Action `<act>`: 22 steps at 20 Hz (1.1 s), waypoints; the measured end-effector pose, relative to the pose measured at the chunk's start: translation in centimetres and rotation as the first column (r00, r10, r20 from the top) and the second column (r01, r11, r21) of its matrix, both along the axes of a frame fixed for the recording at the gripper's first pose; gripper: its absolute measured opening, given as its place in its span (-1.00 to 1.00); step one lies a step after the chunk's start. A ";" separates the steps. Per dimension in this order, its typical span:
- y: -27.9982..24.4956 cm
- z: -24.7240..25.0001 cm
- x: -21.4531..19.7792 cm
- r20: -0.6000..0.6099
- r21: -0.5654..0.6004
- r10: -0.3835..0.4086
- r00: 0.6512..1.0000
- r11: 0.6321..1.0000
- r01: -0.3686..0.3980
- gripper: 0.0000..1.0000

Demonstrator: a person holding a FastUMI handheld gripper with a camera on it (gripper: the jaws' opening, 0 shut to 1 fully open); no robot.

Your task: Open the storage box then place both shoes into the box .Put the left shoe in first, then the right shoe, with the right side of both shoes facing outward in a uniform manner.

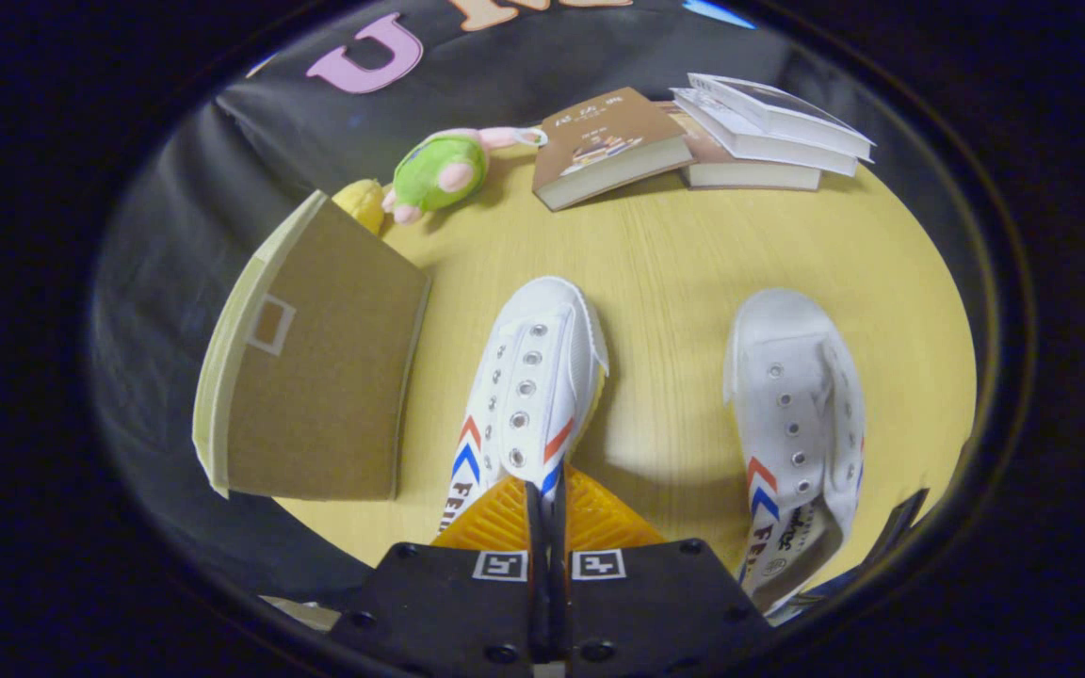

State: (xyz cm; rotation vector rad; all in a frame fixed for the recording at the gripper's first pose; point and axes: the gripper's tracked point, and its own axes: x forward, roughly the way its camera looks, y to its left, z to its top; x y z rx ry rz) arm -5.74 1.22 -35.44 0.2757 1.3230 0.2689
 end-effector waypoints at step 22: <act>16.5 16.3 5.5 0.177 0.224 0.025 0.984 0.973 -0.065 -0.93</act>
